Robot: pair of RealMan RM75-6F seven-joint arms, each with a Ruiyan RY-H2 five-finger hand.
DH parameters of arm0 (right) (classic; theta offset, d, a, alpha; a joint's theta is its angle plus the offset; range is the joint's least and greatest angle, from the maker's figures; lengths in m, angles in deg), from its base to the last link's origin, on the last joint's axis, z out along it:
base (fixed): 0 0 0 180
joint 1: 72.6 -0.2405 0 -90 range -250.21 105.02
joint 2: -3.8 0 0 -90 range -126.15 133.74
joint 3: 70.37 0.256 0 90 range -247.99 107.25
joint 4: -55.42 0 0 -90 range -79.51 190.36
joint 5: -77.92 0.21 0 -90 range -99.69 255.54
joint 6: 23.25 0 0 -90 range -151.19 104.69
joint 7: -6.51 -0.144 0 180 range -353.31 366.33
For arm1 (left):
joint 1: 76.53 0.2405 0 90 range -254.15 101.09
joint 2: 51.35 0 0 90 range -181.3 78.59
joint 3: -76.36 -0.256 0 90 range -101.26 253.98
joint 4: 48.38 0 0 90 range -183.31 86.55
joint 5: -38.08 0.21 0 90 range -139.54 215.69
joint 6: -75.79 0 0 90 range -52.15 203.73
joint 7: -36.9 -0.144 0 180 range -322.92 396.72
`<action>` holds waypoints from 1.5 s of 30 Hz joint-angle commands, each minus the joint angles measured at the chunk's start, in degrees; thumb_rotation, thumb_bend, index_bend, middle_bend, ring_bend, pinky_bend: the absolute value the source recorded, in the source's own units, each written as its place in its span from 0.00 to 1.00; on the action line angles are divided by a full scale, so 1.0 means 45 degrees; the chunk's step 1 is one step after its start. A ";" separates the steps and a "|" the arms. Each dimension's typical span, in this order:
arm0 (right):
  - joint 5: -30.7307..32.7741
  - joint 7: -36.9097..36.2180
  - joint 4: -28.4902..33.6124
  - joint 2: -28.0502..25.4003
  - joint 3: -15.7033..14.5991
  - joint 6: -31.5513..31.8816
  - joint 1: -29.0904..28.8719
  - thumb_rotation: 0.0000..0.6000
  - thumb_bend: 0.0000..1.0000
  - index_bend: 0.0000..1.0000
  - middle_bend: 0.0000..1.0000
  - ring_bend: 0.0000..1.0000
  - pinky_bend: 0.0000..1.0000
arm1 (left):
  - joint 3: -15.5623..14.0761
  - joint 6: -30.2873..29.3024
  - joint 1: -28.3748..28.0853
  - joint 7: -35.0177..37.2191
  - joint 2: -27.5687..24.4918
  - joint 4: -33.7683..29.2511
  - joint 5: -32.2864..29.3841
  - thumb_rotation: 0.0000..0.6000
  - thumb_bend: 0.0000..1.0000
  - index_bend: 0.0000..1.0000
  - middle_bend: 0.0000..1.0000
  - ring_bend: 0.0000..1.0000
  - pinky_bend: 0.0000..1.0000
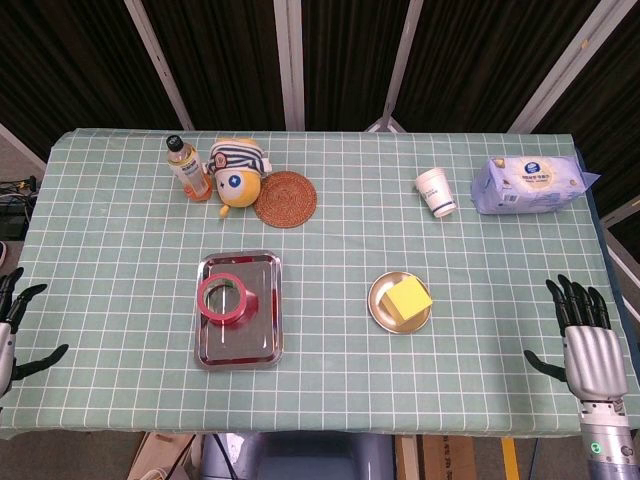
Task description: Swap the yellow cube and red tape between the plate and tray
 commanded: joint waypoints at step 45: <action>0.1090 -0.0734 0.1176 -0.0510 0.0910 -0.6677 -0.4732 1.00 0.06 0.00 0.00 0.00 0.00 | -0.0211 -0.0309 0.0212 -0.0377 0.0043 -0.0244 0.0351 1.00 0.00 0.20 0.00 0.00 0.10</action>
